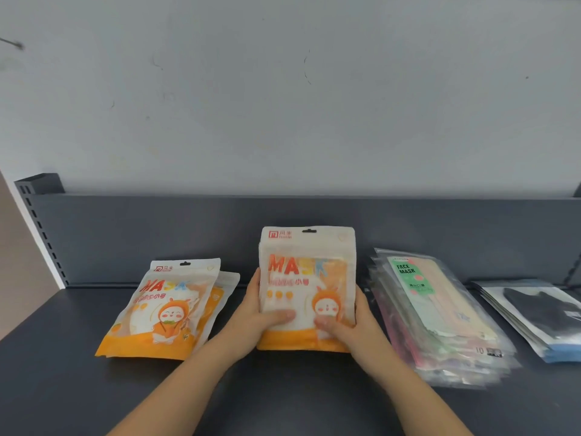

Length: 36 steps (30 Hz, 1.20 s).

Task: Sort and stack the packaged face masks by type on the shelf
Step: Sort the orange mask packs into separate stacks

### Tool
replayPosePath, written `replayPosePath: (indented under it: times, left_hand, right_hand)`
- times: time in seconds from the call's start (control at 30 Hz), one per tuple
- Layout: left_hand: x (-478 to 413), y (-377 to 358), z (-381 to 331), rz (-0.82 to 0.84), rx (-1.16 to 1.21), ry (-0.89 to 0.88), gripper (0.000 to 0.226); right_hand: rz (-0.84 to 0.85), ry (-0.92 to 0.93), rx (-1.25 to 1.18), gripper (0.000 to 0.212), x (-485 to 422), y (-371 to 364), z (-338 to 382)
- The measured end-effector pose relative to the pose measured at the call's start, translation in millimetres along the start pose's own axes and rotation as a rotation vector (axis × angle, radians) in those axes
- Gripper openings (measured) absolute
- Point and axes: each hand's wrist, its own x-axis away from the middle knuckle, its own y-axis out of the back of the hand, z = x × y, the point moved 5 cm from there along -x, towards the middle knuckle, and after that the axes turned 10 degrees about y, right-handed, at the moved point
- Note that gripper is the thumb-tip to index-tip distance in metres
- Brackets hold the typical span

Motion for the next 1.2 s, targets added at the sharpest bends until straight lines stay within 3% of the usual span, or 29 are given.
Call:
replayPosePath:
  times: [0.1,0.17,0.27,0.37,0.43,0.5,0.57,0.63,0.83,1.0,1.13,1.2]
  left_hand:
    - [0,-7,-7,0.057,-0.045,0.196,0.055]
    - [1,-10,2,0.061,-0.066,0.342,0.034]
    - [-1,-9,14,-0.014,-0.081,0.449,0.078]
    - [-12,-4,20,-0.086,-0.048,0.447,0.110]
    - [-8,-12,12,-0.046,0.101,0.429,0.098]
    - [-7,-19,8,-0.007,0.198,0.411,0.075]
    - [-7,-26,5,0.005,0.286,0.400,0.068]
    - [-5,-31,1,-0.002,0.367,0.397,0.063]
    - [-5,-40,0,-0.020,0.495,0.402,0.060]
    - [-6,-43,4,-0.027,0.541,0.393,0.067]
    - [-7,-43,5,-0.051,0.541,0.386,0.067]
    - [-7,-43,5,-0.058,0.532,0.382,0.065]
  right_hand:
    - [0.041,-0.198,0.024,0.078,-1,4,-3]
    - [0.089,-0.294,0.056,0.061,4,3,-7]
    - [0.035,-0.344,0.046,0.051,5,3,-10]
    - [0.004,-0.324,0.026,0.064,1,3,-10]
    - [-0.059,-0.335,0.022,0.089,-1,7,-13]
    - [-0.105,-0.340,-0.014,0.097,-1,9,-17]
    - [-0.098,-0.346,-0.048,0.090,0,9,-20]
    - [-0.099,-0.330,-0.052,0.068,1,6,-20]
    - [-0.271,-0.240,-0.053,0.076,0,13,-19]
    - [-0.252,-0.242,-0.065,0.039,2,13,-22]
    - [-0.299,-0.271,-0.118,0.067,2,15,-21]
    - [-0.311,-0.277,-0.144,0.069,2,15,-20]
